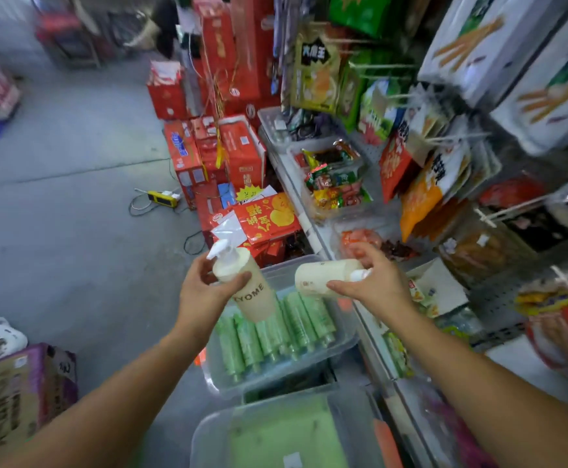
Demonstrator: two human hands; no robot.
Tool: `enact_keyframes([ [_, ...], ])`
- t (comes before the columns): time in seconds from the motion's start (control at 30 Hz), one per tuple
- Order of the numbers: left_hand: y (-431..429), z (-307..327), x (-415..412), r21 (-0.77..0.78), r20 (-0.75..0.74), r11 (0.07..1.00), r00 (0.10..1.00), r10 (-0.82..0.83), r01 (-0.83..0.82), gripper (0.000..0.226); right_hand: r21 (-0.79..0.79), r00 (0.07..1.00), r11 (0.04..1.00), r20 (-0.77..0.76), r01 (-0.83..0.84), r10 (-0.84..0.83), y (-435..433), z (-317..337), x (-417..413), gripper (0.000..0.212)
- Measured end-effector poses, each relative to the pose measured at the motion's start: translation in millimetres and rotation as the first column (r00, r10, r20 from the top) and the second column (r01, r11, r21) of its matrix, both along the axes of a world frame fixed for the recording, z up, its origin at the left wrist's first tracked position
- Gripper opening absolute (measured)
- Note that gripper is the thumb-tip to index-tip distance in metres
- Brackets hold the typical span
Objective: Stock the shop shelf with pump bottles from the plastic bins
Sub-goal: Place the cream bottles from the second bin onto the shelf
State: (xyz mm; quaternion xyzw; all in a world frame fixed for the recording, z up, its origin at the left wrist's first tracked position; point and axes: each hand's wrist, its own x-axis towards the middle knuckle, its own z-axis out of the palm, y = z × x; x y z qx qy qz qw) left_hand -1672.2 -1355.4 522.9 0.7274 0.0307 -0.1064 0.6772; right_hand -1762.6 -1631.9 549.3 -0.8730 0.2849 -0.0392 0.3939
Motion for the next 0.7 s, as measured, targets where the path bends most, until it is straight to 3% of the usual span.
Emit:
enact_keyframes([
  [0.2, -1, 112, -21, -0.003, 0.116, 0.995, 0.989, -0.094, 0.095, 0.046, 0.103, 0.982, 0.995, 0.187, -0.017, -0.003, -4, 113, -30, 0.079],
  [0.4, 5, 201, -34, -0.006, 0.154, 0.974, 0.962, -0.225, 0.228, 0.064, 0.173, 0.944, 0.985, 0.329, -0.021, -0.038, -5, 218, -62, 0.084],
  [0.53, -3, 256, -44, -0.071, 0.194, 0.937, 0.927, -0.322, 0.341, 0.037, 0.209, 0.892, 0.978, 0.444, -0.004, -0.091, -6, 269, -84, 0.091],
  [0.7, -16, 301, -52, -0.178, 0.226, 0.874, 0.883, -0.41, 0.452, 0.027, 0.352, 0.818, 0.935, 0.526, 0.04, -0.233, -1, 306, -114, 0.092],
])
